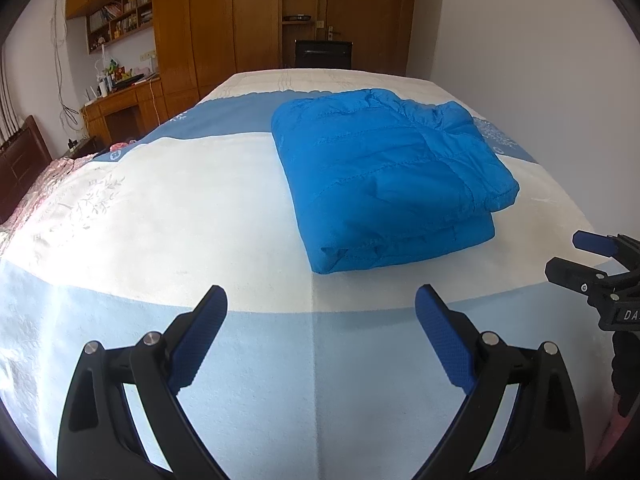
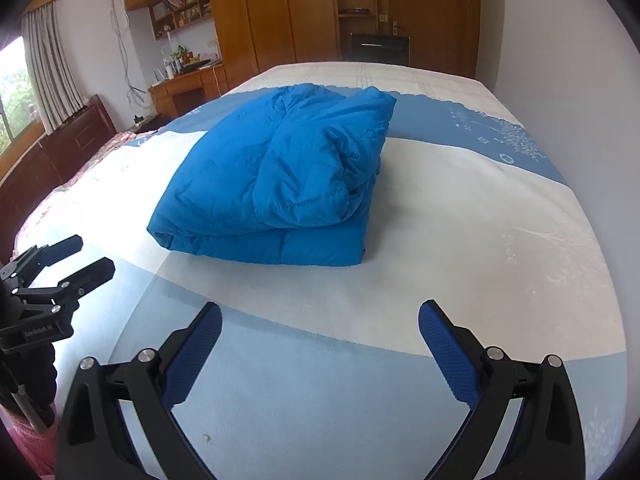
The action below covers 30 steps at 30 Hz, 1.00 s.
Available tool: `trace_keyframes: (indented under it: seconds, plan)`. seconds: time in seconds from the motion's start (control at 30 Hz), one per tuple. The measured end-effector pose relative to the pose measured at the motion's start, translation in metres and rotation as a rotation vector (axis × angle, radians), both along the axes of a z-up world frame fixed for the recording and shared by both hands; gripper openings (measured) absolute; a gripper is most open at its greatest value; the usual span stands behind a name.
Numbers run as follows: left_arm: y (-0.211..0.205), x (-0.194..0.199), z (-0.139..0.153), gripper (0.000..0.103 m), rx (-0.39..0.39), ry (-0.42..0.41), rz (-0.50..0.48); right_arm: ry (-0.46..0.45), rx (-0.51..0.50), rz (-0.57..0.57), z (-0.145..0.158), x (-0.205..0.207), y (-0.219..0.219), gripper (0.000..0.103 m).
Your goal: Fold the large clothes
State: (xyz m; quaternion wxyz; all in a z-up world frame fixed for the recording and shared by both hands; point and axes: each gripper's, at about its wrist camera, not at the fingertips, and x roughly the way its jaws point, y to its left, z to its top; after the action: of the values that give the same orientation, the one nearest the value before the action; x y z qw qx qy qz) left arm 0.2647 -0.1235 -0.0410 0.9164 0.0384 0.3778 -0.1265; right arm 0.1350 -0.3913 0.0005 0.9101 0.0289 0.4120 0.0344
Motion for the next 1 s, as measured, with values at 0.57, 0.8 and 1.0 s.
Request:
trace_keyframes:
  seconds: [0.57,0.8,1.0]
  plan:
    - [-0.0001,-0.0049,0.0041,0.094,-0.013,-0.008,-0.013,-0.011,-0.009,0.016,0.0022,-0.002,0.0006,0.099]
    - [0.0007,-0.0041,0.0061,0.094,-0.022,-0.003,-0.015,-0.013,-0.009,0.019,0.0025,-0.0017,0.0003,0.099]
    - [0.0021,-0.0035,0.0063,0.094,-0.022,0.001,-0.017,-0.011,-0.008,0.021,0.0023,-0.0015,0.0007,0.099]
